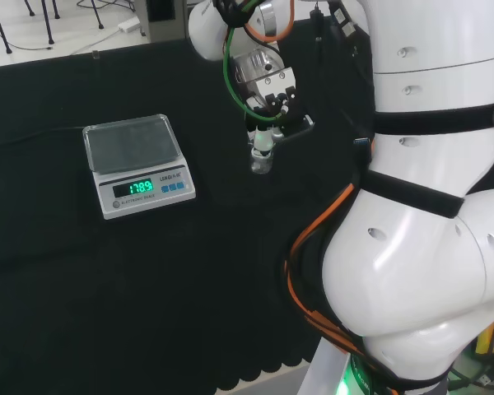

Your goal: Pick up the beaker.

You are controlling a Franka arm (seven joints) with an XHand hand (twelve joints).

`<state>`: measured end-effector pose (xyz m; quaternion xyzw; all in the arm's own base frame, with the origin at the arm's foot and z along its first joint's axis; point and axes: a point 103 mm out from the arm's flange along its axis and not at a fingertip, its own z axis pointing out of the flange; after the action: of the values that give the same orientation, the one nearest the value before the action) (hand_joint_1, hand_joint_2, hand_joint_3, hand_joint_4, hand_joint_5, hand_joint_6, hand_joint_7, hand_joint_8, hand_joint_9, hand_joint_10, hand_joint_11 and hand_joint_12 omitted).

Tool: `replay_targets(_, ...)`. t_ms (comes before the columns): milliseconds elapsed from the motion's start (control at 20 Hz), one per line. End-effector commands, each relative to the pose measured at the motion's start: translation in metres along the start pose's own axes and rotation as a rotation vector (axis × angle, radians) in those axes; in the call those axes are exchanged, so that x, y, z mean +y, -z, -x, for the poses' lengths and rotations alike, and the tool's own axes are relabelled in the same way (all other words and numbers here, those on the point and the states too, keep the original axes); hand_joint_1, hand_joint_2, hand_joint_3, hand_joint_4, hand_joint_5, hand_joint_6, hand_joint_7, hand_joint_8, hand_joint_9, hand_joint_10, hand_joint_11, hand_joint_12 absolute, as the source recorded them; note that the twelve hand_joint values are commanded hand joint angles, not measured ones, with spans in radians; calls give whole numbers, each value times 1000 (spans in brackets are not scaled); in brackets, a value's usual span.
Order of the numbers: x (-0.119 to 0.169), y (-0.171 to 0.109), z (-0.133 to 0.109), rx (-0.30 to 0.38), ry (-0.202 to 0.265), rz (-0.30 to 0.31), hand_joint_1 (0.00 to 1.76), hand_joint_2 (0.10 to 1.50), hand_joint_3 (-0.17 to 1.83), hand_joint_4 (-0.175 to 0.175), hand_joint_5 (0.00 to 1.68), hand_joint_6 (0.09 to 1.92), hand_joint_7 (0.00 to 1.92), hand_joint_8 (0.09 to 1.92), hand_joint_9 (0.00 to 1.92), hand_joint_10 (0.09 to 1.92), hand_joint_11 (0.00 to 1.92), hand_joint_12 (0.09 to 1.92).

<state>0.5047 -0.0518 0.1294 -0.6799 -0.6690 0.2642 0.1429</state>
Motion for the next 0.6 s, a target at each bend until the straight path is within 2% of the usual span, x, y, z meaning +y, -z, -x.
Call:
replay_targets(50, -4, 10, -1, -23, 13, 21, 1183, 710, 803, -30, 665, 1110, 860, 986, 1013, 968, 680, 1251)
replay_targets(100, -5, 12, -1, -27, 16, 18, 1183, 713, 806, -30, 666, 1115, 862, 993, 1012, 977, 687, 1247)
replay_targets(200, -7, 18, -1, -33, 29, 7, 1123, 925, 495, -86, 766, 1224, 870, 1011, 1010, 1000, 699, 1247)
replay_targets(300, -9, 25, -1, -48, 45, -3, 1098, 1073, 240, -110, 804, 1254, 875, 1017, 1008, 1010, 706, 1243)
replay_targets(400, -13, 35, -2, -68, 63, -16, 1092, 1126, 142, -116, 815, 1258, 880, 1019, 1008, 1012, 711, 1241)
replay_targets(600, -25, 56, -1, -100, 85, -24, 1093, 1144, 99, -117, 827, 1246, 894, 1019, 1012, 1014, 721, 1237)
